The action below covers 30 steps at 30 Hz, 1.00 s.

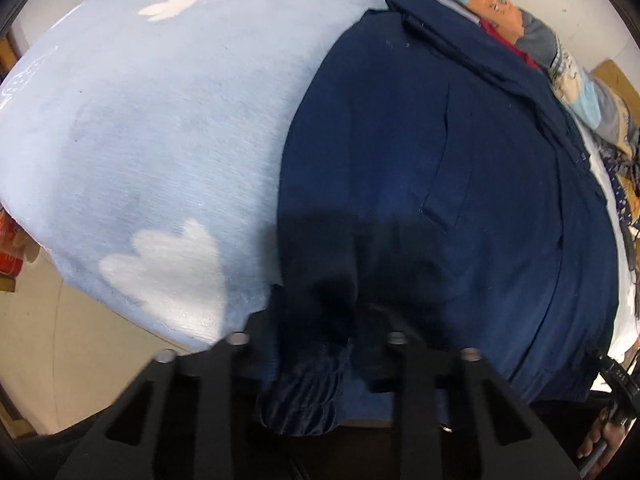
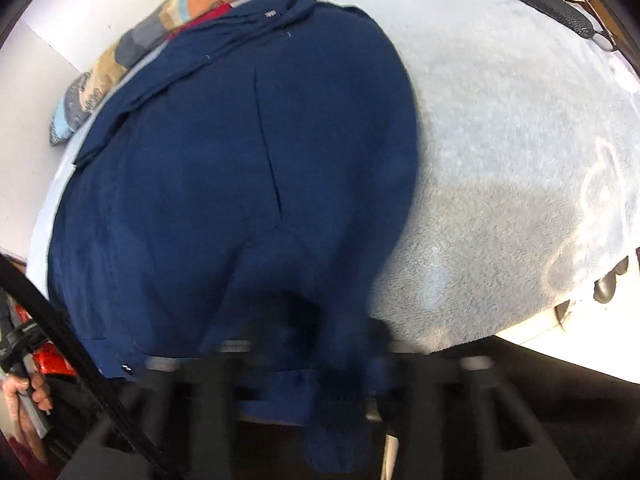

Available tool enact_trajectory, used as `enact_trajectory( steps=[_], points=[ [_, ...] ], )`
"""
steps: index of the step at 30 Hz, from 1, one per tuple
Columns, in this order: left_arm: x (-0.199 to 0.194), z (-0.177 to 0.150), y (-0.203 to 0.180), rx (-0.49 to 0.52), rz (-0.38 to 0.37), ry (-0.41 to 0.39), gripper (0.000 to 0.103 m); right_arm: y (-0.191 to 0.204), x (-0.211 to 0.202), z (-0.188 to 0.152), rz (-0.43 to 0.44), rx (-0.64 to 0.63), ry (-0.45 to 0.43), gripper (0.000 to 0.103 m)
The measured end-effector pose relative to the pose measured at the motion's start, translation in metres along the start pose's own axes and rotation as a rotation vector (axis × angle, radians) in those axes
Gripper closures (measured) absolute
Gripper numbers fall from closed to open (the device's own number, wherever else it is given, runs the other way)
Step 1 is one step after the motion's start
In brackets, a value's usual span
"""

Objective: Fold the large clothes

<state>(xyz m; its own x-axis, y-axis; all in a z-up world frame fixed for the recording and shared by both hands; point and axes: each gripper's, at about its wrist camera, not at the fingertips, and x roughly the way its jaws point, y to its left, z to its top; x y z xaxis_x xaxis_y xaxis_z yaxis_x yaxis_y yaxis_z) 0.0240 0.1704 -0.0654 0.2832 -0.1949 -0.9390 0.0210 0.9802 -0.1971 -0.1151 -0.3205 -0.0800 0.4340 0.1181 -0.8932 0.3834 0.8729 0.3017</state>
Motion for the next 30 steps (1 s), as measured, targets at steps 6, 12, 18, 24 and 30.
enact_trajectory(
  steps=[6,12,18,24,30],
  points=[
    [-0.037,0.001,-0.016,0.072,-0.096,-0.125,0.091,0.002,-0.025,0.005,0.175,0.032,-0.043,0.092],
    [-0.034,0.004,-0.016,0.080,-0.085,-0.117,0.091,-0.001,-0.036,0.015,0.186,-0.007,-0.036,0.092],
    [-0.019,0.000,-0.013,0.065,-0.024,-0.071,0.071,-0.009,-0.024,0.017,0.164,0.050,0.013,0.063],
    [-0.008,-0.003,-0.003,0.029,0.049,-0.031,0.033,0.012,-0.004,0.013,0.086,-0.032,0.069,0.034],
    [0.005,-0.001,-0.011,0.062,0.030,0.017,0.070,0.026,0.009,0.012,0.061,-0.079,0.087,0.060]
  ],
)
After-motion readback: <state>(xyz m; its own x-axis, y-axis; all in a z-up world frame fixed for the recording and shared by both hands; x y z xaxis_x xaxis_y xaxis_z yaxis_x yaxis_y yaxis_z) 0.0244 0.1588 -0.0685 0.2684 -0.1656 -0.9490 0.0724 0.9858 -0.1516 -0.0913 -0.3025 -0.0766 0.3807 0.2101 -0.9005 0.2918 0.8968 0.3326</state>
